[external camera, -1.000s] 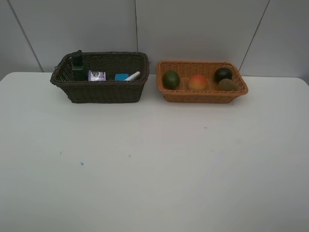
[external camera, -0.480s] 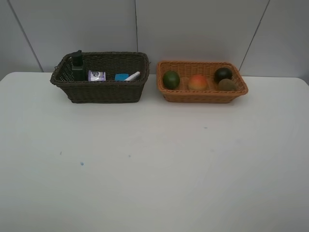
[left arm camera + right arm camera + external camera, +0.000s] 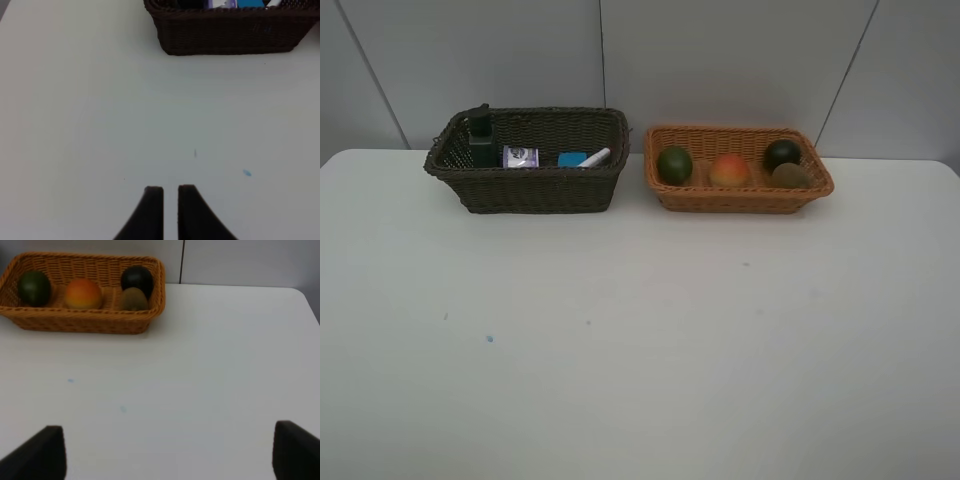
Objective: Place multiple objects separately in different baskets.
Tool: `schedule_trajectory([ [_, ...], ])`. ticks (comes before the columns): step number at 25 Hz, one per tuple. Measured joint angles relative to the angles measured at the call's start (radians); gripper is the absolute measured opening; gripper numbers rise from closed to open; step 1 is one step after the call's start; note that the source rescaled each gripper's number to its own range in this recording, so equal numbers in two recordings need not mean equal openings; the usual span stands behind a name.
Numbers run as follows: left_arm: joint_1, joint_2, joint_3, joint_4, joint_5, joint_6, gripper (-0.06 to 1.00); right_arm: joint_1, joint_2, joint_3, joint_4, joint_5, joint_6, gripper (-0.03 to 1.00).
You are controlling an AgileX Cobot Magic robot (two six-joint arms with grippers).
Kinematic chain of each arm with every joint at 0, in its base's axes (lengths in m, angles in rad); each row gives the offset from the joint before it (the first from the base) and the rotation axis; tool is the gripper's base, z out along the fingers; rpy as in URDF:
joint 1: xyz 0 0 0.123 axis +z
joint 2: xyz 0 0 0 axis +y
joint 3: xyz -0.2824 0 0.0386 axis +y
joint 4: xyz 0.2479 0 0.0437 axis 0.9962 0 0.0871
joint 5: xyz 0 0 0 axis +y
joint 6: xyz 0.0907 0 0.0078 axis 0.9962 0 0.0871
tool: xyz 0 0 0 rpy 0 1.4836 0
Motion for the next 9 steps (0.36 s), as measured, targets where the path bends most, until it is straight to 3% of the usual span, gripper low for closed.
schedule_trajectory([
  [9, 0.0, 0.0, 0.0, 0.0, 0.0, -0.001, 0.0, 0.0, 0.0, 0.0, 0.0, 0.0, 0.0, 1.0],
])
